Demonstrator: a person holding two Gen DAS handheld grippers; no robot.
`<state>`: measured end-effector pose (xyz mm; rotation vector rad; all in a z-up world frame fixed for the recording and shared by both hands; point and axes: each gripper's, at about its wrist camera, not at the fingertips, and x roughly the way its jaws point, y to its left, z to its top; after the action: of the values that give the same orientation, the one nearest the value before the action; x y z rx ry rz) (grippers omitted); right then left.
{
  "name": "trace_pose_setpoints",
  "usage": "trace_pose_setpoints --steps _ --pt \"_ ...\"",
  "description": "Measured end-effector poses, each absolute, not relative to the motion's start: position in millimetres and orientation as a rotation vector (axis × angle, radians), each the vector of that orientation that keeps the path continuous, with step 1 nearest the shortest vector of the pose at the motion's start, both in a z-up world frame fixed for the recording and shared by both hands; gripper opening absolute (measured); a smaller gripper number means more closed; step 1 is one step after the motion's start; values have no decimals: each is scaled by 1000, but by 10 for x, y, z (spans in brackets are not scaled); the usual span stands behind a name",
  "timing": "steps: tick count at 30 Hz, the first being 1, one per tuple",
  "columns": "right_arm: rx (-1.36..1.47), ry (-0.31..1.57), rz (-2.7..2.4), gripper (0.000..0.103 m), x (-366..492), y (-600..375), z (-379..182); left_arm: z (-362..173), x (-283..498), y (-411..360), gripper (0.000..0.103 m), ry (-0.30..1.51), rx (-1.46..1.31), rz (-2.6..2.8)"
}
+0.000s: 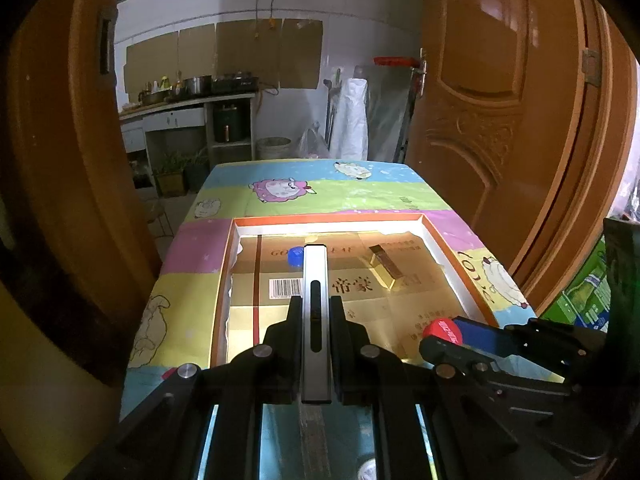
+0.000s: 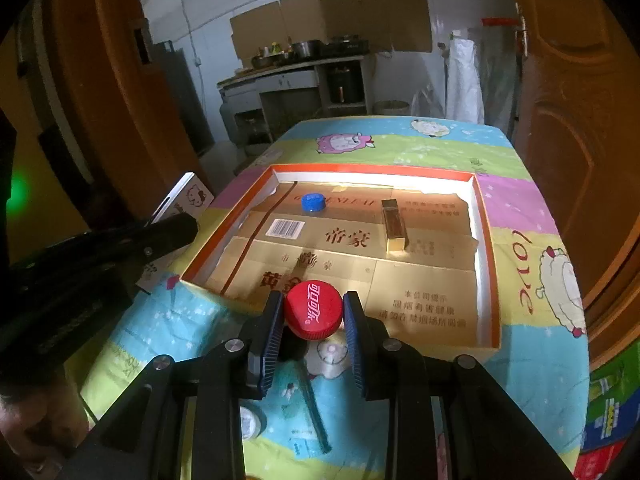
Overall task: Organize rigid objects
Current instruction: 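Lift and carry the Hello Kitty box and red cap toward the tray with both tools, then lower the white box into the tray and open the left tool while the right tool releases the red cap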
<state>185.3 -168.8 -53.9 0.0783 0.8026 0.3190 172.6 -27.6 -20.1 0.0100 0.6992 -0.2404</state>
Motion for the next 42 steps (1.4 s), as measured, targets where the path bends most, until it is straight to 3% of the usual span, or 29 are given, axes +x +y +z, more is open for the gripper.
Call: trace_pose_setpoints --steps 42 --pt "68 904 330 31 3176 -1593 -1006 -848 2975 -149 12 865 -55 -186"
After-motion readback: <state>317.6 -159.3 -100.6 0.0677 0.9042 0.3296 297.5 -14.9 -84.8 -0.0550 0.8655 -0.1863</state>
